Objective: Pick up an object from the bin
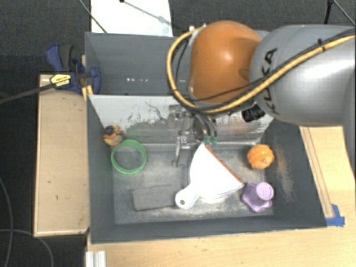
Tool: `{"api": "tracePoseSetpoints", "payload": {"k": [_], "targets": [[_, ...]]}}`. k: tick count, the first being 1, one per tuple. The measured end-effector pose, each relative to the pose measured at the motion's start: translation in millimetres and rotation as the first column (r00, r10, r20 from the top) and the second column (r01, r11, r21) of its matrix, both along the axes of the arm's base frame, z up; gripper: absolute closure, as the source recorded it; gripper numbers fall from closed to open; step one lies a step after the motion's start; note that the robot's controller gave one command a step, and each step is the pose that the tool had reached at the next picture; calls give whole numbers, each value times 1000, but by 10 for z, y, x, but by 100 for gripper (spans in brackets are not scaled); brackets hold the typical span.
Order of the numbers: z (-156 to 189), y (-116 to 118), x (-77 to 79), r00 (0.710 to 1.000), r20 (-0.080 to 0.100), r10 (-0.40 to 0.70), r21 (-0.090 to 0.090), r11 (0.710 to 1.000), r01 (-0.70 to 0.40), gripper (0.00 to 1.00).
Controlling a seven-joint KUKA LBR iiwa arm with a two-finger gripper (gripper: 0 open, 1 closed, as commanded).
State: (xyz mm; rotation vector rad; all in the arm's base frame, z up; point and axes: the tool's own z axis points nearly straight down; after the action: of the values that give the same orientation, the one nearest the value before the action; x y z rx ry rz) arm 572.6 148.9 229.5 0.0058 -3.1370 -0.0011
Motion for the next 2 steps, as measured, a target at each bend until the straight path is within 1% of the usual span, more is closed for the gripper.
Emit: {"api": "tracePoseSetpoints", "payload": {"k": [1,2], "targets": [[48,-9,16,1000,8,-3,1,1000,3,0],[-419,-279,-211,998,12,61,1,998,-61,0]]}}
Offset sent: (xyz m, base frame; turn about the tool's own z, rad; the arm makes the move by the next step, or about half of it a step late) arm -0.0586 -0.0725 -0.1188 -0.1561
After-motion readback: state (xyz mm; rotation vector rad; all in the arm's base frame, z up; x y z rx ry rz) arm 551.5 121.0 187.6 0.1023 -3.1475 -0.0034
